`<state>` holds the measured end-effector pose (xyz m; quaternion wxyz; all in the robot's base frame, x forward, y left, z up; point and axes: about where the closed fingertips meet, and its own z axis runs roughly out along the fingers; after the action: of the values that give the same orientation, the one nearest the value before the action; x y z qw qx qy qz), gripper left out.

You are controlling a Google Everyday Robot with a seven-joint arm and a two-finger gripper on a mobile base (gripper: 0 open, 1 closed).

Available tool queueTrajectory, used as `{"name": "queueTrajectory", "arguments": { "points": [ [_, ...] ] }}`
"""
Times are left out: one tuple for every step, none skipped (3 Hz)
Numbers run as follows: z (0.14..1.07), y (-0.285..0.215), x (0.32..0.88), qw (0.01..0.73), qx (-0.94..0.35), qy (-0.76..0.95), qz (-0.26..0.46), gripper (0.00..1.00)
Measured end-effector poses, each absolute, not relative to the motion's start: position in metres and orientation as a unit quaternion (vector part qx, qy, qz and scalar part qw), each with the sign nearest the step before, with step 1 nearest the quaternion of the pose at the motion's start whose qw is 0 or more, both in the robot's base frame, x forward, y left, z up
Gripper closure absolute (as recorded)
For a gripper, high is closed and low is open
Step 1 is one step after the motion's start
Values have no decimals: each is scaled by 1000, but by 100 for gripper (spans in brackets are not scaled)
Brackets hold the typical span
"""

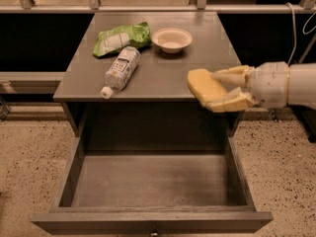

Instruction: Pick sponge from top drawer and place on counter

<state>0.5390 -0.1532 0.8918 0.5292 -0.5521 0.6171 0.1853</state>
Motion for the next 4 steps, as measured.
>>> {"name": "queueTrajectory", "arguments": {
  "points": [
    [904, -163, 602, 504, -530, 662, 164, 100],
    [893, -161, 655, 485, -504, 698, 153, 81],
    [875, -159, 682, 467, -484, 723, 159, 59],
    [871, -156, 685, 464, -482, 726, 162, 34]
  ]
}}
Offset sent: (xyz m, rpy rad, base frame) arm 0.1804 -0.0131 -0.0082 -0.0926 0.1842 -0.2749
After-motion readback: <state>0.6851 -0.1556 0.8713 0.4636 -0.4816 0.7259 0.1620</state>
